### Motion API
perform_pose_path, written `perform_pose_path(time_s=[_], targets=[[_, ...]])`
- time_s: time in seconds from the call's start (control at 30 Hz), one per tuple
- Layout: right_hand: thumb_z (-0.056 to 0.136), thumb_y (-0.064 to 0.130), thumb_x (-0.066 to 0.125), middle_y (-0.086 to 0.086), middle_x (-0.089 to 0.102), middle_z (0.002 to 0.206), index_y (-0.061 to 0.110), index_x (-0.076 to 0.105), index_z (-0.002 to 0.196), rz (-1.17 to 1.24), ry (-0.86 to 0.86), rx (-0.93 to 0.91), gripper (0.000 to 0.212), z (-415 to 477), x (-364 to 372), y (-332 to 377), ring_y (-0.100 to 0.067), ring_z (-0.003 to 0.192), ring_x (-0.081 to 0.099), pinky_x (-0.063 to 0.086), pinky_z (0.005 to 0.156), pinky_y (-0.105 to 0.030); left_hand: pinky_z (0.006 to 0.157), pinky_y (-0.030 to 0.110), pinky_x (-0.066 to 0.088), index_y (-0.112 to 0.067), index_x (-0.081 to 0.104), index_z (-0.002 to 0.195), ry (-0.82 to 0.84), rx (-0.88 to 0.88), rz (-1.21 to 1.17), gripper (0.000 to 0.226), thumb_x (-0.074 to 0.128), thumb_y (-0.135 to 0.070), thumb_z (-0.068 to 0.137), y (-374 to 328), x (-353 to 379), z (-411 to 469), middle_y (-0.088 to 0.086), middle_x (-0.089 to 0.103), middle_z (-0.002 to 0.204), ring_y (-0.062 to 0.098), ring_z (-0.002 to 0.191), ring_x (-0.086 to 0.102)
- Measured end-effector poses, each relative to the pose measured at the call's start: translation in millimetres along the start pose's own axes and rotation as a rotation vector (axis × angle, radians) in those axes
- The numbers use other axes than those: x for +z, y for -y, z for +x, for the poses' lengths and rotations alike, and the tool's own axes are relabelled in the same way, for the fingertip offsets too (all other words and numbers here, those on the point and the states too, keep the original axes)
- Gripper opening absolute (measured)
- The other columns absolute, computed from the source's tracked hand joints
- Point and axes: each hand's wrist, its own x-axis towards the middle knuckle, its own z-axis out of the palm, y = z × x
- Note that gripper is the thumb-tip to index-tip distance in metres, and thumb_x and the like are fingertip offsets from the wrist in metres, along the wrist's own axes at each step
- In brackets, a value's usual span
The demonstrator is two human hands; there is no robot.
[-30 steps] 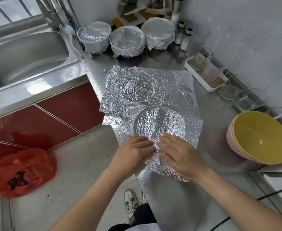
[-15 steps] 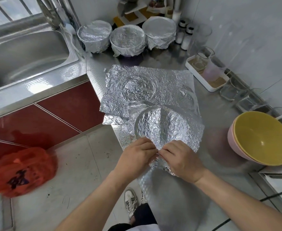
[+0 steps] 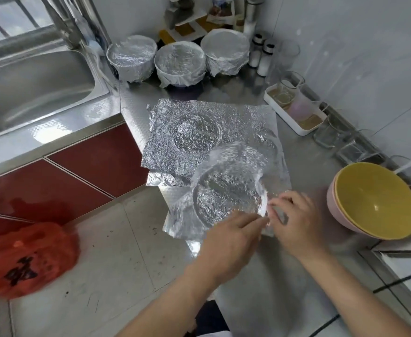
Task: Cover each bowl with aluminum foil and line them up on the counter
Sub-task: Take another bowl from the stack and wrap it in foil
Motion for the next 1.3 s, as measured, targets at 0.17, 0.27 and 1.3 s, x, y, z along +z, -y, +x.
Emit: perform_pose_path(time_s=[0.17,0.27,1.3], targets=[[0.084,0.026,0.07,0.005,0.062,0.066,0.017,0.062,0.073,0.136,0.066,0.402,0.017,9,1,21,-0.019,0.065,0.058,0.045,0.061,-0.033,0.071,0.029,0.048,-0.02,0.066,0.12,-0.192,-0.588,0.039,0.028,0.059,-0.025,0.094,38,-35,4,0.002,0.058,0.107,0.018,0.087,0.057],[0.087,0.025,0.065,0.003,0.067,0.073,0.017,0.064,0.076,0.094,0.112,0.481,0.013,15,3,25,-0.021,0.072,0.061,0.038,0.061,-0.028,0.07,0.026,0.036,-0.021,0.063,0.121,-0.2,-0.773,0.053,0.027,0.057,-0.03,0.096,58,-45,3,0.0,0.056,0.106,0.014,0.082,0.053],[0.094,0.02,0.058,0.002,0.063,0.091,0.015,0.067,0.094,0.023,0.333,0.213,0.01,69,16,19,-0.014,0.081,0.054,0.043,0.072,-0.028,0.086,0.036,0.056,-0.011,0.062,0.128,-0.019,-0.292,0.165,0.033,0.048,-0.026,0.102,79,-8,52,0.006,0.066,0.124,0.025,0.102,0.068]])
